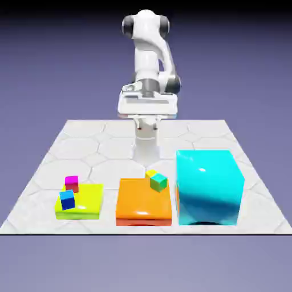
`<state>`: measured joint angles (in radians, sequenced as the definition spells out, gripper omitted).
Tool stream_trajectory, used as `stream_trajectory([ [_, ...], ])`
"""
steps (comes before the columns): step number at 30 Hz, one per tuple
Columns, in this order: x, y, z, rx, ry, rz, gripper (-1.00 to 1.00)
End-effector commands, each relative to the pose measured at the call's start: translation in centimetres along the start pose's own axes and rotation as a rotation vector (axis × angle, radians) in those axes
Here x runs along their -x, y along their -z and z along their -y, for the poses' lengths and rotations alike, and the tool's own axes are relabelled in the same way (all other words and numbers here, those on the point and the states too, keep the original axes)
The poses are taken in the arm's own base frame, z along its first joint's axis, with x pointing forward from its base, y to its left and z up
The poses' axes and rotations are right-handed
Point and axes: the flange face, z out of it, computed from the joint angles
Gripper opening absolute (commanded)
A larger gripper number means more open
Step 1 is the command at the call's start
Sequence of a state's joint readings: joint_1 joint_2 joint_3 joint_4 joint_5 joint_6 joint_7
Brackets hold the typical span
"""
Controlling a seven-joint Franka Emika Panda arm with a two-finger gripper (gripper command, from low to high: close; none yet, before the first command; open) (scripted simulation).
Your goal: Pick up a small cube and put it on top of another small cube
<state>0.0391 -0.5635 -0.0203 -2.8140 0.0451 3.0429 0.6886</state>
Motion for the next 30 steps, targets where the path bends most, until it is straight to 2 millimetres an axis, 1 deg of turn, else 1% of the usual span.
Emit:
stream_trajectory([
  [1, 0.1, -0.2, -0.2, -0.009, 0.006, 0.013, 0.0],
  [8, 1.4, -2.1, -2.0, -0.058, 0.046, 0.096, 0.0],
  [15, 3.4, -4.2, -4.3, -0.083, 0.092, 0.166, 0.0],
  [22, 6.1, -6.1, -6.9, -0.082, 0.145, 0.23, 0.0],
  [30, 9.9, -7.6, -10.2, -0.052, 0.219, 0.304, 0.0],
])
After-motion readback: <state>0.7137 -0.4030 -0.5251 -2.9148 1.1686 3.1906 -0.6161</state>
